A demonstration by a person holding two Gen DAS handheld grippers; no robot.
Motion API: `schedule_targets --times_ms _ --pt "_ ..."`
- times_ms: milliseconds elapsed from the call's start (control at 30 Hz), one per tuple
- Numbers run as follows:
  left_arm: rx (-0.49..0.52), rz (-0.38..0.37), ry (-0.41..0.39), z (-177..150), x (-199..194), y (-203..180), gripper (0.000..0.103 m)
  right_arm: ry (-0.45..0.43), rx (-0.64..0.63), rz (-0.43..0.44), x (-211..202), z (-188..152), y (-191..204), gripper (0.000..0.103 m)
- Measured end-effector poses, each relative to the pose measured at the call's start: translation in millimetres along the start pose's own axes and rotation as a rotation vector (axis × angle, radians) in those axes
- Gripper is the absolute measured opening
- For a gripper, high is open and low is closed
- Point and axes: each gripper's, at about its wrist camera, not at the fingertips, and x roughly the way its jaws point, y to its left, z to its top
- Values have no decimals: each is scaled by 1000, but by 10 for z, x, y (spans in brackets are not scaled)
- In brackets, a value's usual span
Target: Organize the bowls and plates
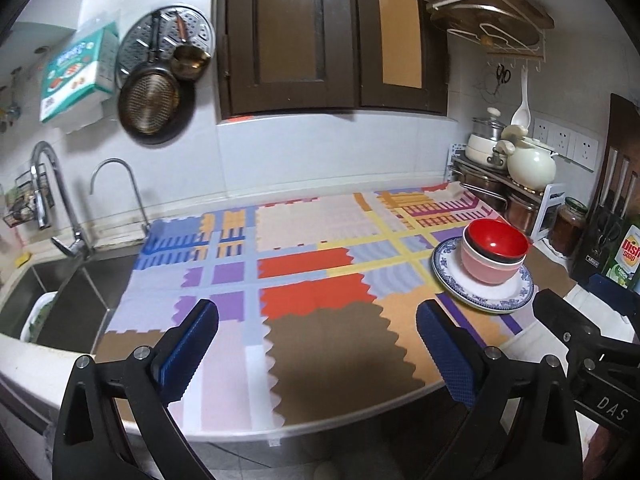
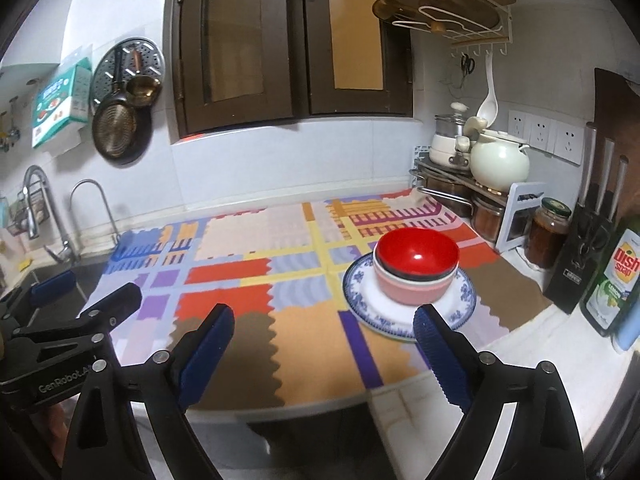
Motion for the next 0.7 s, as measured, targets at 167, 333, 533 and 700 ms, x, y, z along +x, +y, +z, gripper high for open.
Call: schedule_targets --times_ms 167,333,533,700 --pt "-8 22 -9 -83 -167 45 101 -18 -18 14 -198 -85 46 92" --pt "4 62 -24 -144 -297 103 101 -33 -26 26 -326 -134 103 92" --pt "0 77 -29 -194 -411 196 103 -27 -24 56 -374 -163 177 92" --pt "-17 97 -28 -240 -481 268 103 -24 -33 84 -397 -195 255 92"
